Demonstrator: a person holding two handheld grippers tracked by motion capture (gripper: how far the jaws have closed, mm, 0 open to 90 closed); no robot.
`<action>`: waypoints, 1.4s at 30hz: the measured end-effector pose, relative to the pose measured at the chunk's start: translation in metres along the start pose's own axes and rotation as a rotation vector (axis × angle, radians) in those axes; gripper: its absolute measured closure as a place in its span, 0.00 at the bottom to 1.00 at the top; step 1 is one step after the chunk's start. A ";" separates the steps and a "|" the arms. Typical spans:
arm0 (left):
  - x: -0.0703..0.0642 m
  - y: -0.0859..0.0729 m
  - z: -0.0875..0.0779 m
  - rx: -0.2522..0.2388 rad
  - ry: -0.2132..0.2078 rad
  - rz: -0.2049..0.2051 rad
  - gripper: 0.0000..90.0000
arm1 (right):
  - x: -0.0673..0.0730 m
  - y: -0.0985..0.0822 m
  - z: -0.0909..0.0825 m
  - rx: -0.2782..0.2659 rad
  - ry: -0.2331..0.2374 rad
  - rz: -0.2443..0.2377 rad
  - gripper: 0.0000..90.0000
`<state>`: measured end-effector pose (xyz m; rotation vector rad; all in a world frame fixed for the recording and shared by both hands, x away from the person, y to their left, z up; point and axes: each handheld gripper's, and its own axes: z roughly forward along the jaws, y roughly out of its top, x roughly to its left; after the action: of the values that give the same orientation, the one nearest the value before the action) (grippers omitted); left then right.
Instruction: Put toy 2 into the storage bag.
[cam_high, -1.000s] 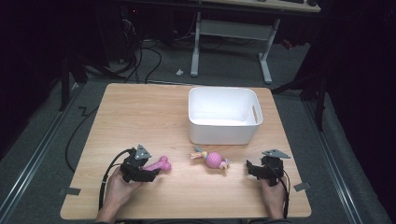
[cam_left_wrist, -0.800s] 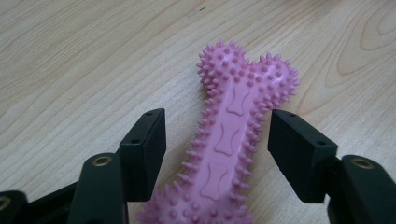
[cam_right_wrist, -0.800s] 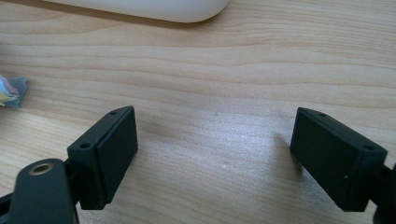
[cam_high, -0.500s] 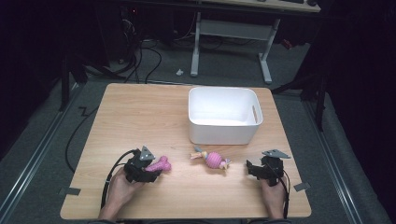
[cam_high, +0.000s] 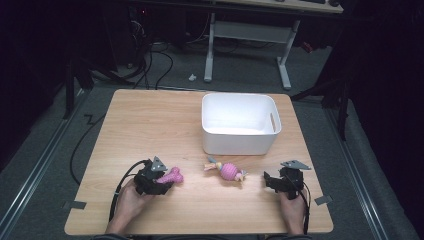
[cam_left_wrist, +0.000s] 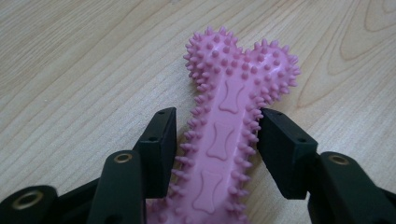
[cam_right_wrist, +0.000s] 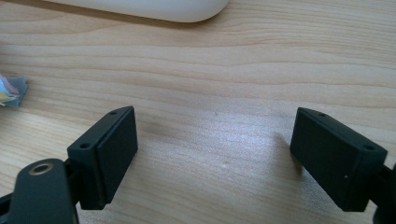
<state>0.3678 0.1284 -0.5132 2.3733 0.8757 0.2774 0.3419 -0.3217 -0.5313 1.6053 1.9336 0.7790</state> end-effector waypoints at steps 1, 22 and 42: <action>0.000 0.000 0.000 0.000 0.000 -0.001 0.54 | 0.000 0.000 0.000 0.000 0.000 0.000 0.17; -0.001 0.003 -0.001 0.009 0.008 0.045 0.65 | 0.000 0.000 0.000 -0.003 0.000 0.002 0.17; 0.000 0.012 -0.020 -0.049 -0.013 -0.008 0.65 | 0.001 0.000 0.000 -0.002 -0.001 0.001 0.17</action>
<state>0.3666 0.1296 -0.4901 2.3235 0.8620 0.2773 0.3416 -0.3212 -0.5314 1.6047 1.9311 0.7799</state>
